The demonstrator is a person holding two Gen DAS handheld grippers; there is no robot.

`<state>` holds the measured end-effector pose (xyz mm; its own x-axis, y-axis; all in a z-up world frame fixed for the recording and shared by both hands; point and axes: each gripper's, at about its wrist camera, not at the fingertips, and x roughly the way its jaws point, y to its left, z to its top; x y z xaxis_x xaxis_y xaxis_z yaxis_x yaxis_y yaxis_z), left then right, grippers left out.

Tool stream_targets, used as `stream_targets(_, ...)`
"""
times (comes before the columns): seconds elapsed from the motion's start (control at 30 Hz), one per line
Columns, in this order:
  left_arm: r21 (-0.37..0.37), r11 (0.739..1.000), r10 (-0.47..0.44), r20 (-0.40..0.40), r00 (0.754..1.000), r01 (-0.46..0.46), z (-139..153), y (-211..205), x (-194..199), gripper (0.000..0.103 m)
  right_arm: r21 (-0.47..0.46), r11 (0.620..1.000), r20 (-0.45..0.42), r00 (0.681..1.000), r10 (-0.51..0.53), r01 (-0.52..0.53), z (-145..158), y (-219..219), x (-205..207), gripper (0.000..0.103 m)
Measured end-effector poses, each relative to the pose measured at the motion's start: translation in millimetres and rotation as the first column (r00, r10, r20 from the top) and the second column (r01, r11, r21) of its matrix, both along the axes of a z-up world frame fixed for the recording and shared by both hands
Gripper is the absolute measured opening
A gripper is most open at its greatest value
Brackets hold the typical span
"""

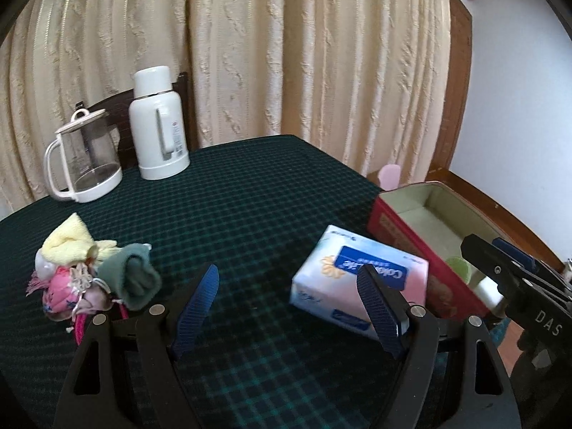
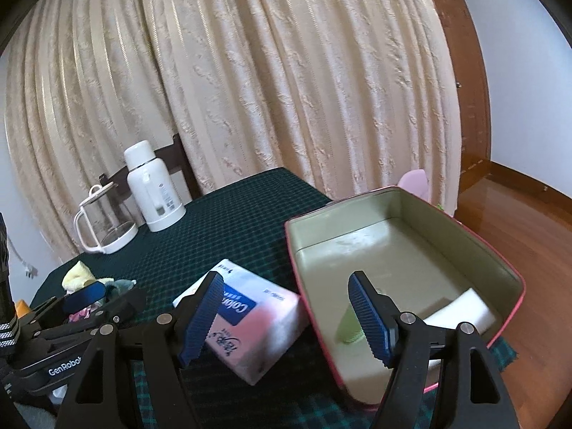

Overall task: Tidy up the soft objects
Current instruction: 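Move both tools back to the pile of soft items, then grasp the cream knitted loofah with the left tool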

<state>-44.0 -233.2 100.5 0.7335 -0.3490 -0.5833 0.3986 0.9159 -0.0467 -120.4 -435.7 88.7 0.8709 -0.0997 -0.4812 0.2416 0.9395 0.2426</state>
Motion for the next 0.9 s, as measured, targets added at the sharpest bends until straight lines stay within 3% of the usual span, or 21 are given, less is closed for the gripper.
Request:
stream_targets(0.43,-0.042,0.989,0.139,-0.016,0.990,-0.139,-1,72,11,0.081,-0.013,0.992,-0.018,0.992,0.125,-0.125,2,46,25,0.077)
stream_targets(0.9,-0.081,0.934,0.347,-0.032,0.937,-0.349,-5,174,34,0.083,-0.007,0.967,-0.059,0.966,0.253,-0.254,-5,98,44,0.078)
